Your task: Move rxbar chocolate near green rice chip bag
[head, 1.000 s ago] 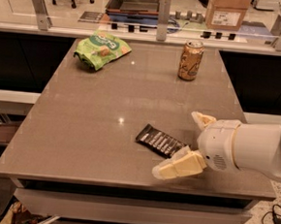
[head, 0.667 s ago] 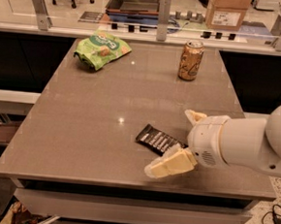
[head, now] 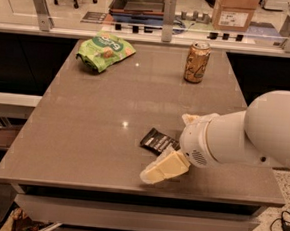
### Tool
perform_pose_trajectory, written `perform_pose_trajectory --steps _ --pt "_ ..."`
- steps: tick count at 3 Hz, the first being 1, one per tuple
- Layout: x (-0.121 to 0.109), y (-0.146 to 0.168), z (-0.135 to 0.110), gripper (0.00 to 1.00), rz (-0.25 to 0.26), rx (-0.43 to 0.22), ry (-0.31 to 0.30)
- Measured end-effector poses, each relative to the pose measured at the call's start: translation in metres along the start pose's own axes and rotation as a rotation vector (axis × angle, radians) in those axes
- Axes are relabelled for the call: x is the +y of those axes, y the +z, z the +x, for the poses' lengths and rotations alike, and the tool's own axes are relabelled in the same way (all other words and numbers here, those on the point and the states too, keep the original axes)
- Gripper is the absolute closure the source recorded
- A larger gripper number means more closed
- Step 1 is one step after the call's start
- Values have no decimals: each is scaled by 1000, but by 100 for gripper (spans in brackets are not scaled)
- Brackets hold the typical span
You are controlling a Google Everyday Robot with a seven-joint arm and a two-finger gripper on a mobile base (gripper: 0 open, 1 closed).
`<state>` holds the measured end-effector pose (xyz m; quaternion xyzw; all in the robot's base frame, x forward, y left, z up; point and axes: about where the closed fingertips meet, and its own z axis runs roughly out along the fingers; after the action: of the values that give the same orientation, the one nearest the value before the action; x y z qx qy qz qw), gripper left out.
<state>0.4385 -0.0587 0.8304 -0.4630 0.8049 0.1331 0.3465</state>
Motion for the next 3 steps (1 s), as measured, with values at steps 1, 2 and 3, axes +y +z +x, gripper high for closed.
perform_pose_trajectory --steps 1,2,3 --pt "0 1 0 0 2 5 5" --pt "-7 8 6 0 -4 -1 33" --pt "-17 17 14 0 -16 -30 69"
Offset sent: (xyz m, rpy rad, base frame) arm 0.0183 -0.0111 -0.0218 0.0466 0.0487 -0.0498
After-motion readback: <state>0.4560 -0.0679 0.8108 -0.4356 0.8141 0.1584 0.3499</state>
